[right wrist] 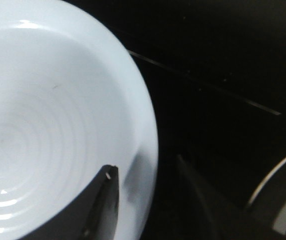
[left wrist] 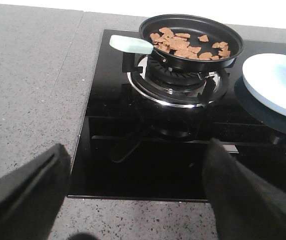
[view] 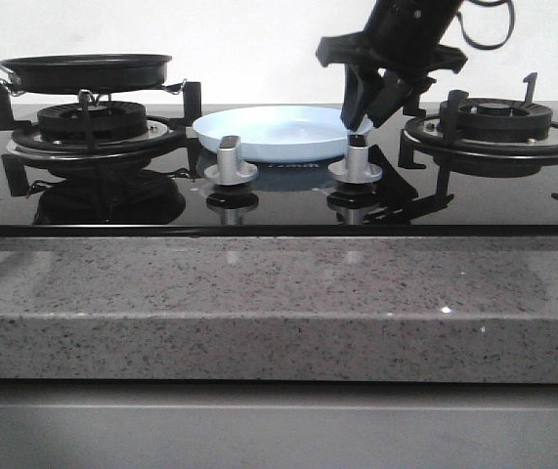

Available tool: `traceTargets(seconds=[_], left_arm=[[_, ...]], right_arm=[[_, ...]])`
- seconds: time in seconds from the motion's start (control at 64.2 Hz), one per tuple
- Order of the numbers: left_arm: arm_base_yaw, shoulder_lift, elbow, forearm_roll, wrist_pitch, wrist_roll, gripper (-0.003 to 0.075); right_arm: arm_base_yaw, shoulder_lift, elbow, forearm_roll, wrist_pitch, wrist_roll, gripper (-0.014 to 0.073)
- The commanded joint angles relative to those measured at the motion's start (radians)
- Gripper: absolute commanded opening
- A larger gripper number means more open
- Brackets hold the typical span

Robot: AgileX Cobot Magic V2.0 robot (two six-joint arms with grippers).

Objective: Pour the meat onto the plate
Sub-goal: 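Lower the right gripper onto the rim of the light blue plate, then grip the plate rim with the right gripper and lift it forward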

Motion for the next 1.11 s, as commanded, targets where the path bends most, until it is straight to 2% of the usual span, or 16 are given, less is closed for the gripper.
traceTargets(seconds=[0.0,0.14,0.483,0.639,0.904,1.091], left_arm=[[0.001,0.012,-0.036,-0.003,-0.078,-0.001,0.0545],[0.001,0.012,-0.036,-0.003,-0.078,-0.001,0.0545],[0.001,0.012,-0.036,-0.003,-0.078,-0.001,0.0545],[0.001,0.012,-0.036,-0.003,-0.078,-0.001,0.0545],[0.001,0.012,-0.036,-0.003,-0.078,-0.001,0.0545],[0.001,0.012,-0.036,-0.003,-0.078,-0.001,0.0545]], right_arm=[[0.0,-0.05,-0.04,0.001,-0.023,-0.013,0.0305],[0.0,-0.043,-0.04,0.001,0.009,-0.013,0.026],[0.0,-0.043,-0.04,0.001,0.042,-0.013,-0.0026],[0.0,-0.045,-0.04,0.001,0.026,-0.013,-0.0121],[0.0,-0.131,-0.039,0.006,0.027,-0.004,-0.0119],[0.001,-0.264,0.045,0.091,-0.01,-0.002,-0.0119]])
